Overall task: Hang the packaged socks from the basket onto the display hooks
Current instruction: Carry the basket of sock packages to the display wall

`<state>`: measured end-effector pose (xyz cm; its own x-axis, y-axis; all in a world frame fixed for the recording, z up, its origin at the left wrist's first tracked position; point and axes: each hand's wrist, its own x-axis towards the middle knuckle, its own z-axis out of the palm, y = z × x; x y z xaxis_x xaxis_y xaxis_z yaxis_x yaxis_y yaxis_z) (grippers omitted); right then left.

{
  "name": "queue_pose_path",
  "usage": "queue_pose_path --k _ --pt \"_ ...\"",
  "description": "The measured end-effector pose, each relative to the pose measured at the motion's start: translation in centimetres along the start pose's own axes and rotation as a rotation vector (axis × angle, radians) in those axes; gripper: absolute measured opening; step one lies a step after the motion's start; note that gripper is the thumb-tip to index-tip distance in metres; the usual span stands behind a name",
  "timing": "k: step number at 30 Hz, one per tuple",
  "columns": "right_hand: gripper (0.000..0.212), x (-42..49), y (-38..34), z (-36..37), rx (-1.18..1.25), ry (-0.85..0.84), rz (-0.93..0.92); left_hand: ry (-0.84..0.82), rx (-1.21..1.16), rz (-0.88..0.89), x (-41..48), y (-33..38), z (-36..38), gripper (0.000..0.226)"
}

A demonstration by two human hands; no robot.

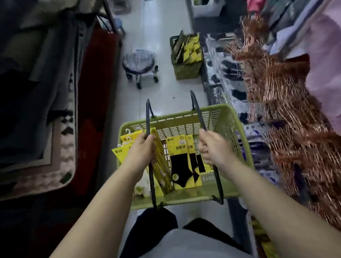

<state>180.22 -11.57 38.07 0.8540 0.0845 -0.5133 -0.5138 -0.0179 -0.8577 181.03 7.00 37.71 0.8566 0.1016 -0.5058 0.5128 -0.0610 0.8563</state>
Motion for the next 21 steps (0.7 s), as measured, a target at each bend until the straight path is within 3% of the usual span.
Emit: queue_pose_path --k 10,21 --pt "0.03 22.1 -12.2 -0.6 -0.043 0.079 -0.035 -0.138 0.003 0.02 23.0 11.8 0.7 0.005" --pt "0.031 42.6 -25.1 -1.2 0.032 0.226 -0.042 -0.273 0.125 0.031 46.7 26.3 1.5 0.014"
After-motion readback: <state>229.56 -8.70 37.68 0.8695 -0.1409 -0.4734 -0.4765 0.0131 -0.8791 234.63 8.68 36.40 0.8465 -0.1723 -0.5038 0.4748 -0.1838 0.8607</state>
